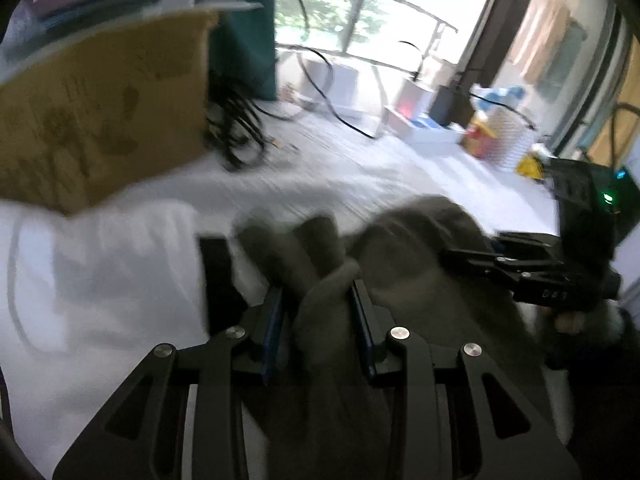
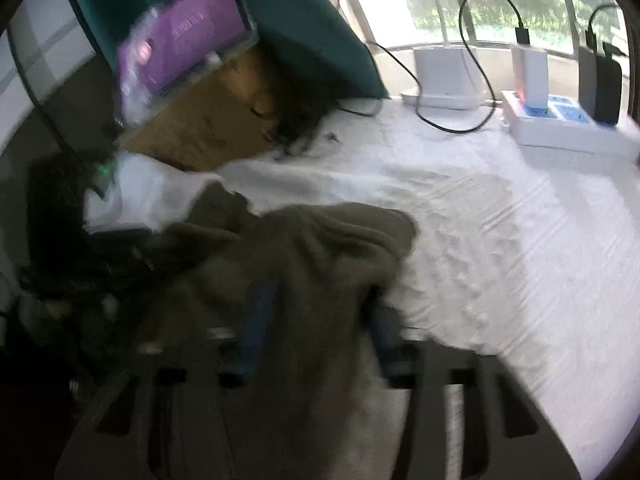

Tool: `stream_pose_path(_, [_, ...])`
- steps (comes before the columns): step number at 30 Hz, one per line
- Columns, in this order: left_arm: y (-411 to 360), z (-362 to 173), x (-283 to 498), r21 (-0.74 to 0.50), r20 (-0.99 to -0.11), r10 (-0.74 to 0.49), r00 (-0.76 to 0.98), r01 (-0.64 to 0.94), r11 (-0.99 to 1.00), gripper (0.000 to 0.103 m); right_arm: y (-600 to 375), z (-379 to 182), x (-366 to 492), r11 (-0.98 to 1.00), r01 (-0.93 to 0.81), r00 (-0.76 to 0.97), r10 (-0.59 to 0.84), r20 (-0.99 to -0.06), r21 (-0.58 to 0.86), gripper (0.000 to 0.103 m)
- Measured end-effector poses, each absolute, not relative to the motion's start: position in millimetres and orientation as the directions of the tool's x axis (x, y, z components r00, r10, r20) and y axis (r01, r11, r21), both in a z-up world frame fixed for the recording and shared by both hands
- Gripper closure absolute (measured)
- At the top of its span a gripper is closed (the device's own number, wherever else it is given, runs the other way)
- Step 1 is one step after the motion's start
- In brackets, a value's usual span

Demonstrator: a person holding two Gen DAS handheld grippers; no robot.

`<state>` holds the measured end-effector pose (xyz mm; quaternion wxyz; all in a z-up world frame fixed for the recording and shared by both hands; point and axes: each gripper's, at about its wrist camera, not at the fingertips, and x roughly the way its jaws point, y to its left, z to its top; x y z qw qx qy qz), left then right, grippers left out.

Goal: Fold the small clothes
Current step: 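Lower the shirt bundle back onto the bedspread with both tools, then open the right tool while the left tool opens to release the shirt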

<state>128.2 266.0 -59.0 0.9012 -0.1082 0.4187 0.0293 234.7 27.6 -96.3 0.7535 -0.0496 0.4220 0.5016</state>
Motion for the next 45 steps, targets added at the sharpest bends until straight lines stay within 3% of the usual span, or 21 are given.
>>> stream_pose_path(3, [275,-57,142,-0.038,-0.772,0.090,0.629,-0.186,0.982,0.069,29,-94,231,0.512,-0.810,0.187,0.687,-0.702,0.286,0.085])
stream_pose_path(6, [284,-56,149,-0.009,-0.782,0.112,0.613,-0.191,0.981,0.069,26,-92,225,0.535,-0.813,0.238,0.668,-0.705,0.232,0.089])
stream_pose_path(13, [271,-33,137,-0.092,-0.748,0.017,0.664,-0.130,0.987,0.069,16,-85,225,0.565,-0.803,0.295,0.656,-0.695,0.191,0.097])
stream_pose_path(19, [255,-55,135,-0.074,-0.805,-0.020,0.593,-0.066,0.995,0.064,15,-87,228,0.578,-0.791,0.300,0.652,-0.696,0.200,0.098])
stream_pose_path(21, [254,-65,134,-0.015,-0.823,0.024,0.567,-0.063,0.998,0.075,15,-86,227,0.579,-0.791,0.305,0.652,-0.694,0.196,0.098])
stream_pose_path(23, [259,-63,133,-0.033,-0.817,0.017,0.576,-0.075,0.997,0.091,16,-85,226,0.579,-0.792,0.308,0.654,-0.691,0.194,0.098])
stream_pose_path(24, [260,-60,132,-0.015,-0.807,0.040,0.589,-0.088,0.996,0.093,16,-84,225,0.579,-0.793,0.311,0.654,-0.689,0.192,0.098])
stream_pose_path(27, [268,-56,134,0.035,-0.799,0.101,0.592,-0.122,0.992,0.093,16,-83,223,0.582,-0.792,0.319,0.650,-0.689,0.183,0.098])
stream_pose_path(34, [265,-42,131,0.018,-0.763,0.108,0.637,-0.146,0.989,0.087,16,-87,227,0.613,-0.770,0.327,0.617,-0.716,0.176,0.097])
stream_pose_path(37, [261,-32,127,-0.010,-0.739,0.096,0.667,-0.154,0.988,0.086,15,-87,227,0.628,-0.761,0.341,0.600,-0.724,0.162,0.095])
stream_pose_path(40, [255,-26,122,-0.011,-0.734,0.092,0.673,-0.148,0.989,0.080,13,-86,229,0.648,-0.747,0.359,0.584,-0.728,0.151,0.083])
stream_pose_path(42, [250,-22,115,-0.046,-0.725,0.057,0.687,-0.131,0.990,0.078,9,-84,231,0.663,-0.736,0.376,0.570,-0.730,0.140,0.067])
stream_pose_path(45, [246,-18,103,-0.148,-0.698,-0.032,0.715,-0.100,0.984,0.076,1,-79,232,0.673,-0.727,0.385,0.564,-0.730,0.137,0.064])
